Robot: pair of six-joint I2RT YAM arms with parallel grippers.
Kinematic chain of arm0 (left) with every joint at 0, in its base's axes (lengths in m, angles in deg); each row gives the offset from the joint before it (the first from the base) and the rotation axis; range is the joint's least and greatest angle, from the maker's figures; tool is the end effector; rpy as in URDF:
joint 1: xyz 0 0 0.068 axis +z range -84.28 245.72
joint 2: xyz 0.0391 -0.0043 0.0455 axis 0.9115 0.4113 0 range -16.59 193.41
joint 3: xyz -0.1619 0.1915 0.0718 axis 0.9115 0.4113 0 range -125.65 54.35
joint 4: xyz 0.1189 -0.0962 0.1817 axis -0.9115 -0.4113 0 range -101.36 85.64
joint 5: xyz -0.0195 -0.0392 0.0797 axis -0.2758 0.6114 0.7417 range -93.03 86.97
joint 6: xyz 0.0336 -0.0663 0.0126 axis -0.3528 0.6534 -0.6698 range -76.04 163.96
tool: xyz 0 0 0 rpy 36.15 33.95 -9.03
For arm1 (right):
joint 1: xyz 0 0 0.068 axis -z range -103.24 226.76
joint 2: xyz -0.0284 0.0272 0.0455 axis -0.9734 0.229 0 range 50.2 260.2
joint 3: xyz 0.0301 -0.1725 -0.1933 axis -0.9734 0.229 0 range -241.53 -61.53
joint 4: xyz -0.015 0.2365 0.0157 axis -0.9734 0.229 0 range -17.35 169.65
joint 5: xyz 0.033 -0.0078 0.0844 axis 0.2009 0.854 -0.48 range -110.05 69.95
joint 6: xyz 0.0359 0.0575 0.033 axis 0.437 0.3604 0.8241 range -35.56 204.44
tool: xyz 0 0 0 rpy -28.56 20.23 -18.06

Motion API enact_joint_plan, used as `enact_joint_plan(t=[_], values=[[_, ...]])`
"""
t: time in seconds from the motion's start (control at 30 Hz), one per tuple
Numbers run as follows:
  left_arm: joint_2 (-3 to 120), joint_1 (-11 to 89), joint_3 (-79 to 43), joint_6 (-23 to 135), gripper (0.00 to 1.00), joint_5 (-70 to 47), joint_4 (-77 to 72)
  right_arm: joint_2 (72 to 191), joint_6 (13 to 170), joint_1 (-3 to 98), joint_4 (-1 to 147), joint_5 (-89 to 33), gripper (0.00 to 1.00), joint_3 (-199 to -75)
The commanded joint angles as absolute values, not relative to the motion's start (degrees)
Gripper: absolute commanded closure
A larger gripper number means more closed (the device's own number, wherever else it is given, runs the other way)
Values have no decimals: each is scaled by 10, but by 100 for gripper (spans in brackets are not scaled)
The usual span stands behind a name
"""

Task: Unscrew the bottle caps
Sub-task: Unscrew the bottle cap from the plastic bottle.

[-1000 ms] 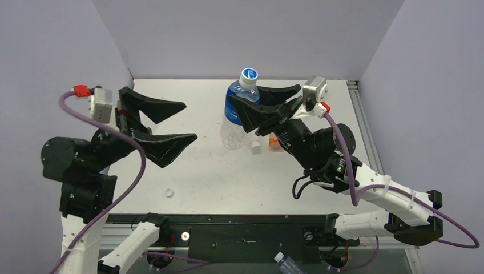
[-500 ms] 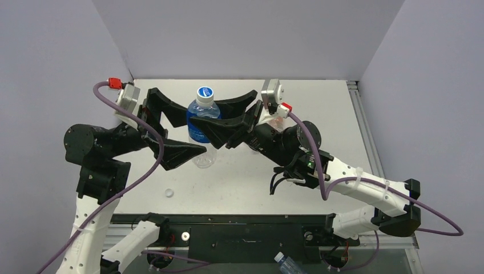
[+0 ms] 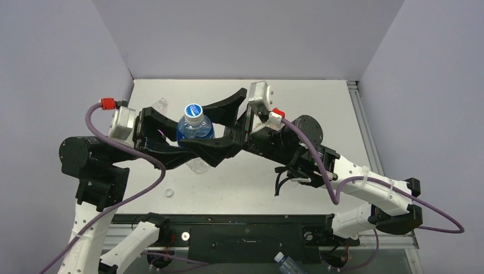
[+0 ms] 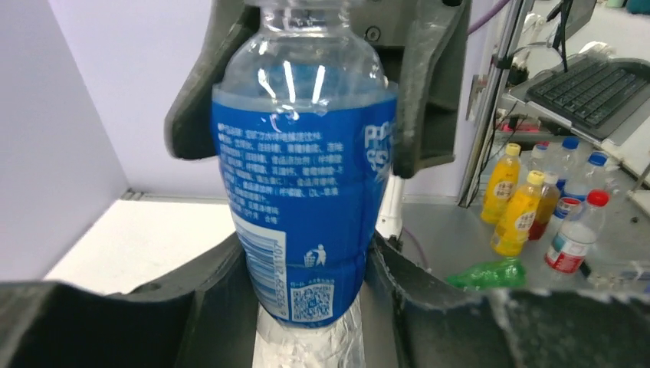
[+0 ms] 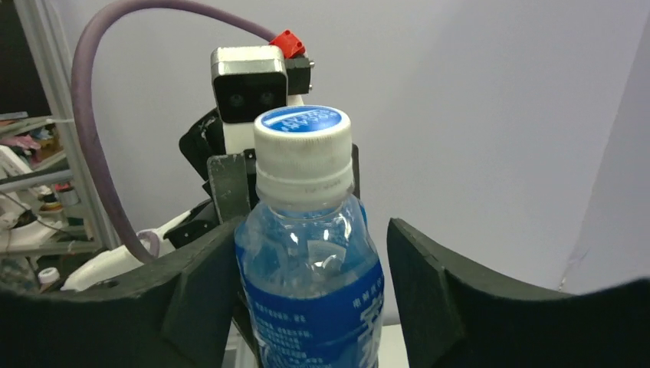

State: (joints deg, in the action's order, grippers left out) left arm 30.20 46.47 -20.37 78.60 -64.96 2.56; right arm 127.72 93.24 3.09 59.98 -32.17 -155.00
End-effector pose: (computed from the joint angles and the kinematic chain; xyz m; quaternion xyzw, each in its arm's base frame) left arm 0.0745 -0.0855 0.5120 0.3988 0.4544 -0.5567 0.5697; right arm 0.0658 0.2720 0.5423 -0.3488 0.3797 0.6041 0.6076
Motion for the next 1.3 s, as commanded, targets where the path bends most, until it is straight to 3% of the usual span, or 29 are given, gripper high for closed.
enact_joint_plan(t=[0.0,0.23,0.5,0.7,0.9,1.1,1.27], values=[[279,461,-193,644,100,-671,-11,1257,886,28,698,-364,27,-1595],[233,460,-152,338,100,-581,-123,1222,840,9,767,-326,22,-1597],[228,460,-141,351,100,-517,-104,1266,752,-51,835,-250,22,-1678],[233,460,-144,423,100,-513,-84,1298,739,-61,832,-147,44,-1716],[227,460,-134,463,100,-510,-68,1335,739,-60,805,-61,56,-1748],[228,460,-138,473,100,-508,-69,1369,744,-51,812,-41,64,-1784],[226,460,-142,482,100,-510,-70,1387,750,-46,827,-39,77,-1805]])
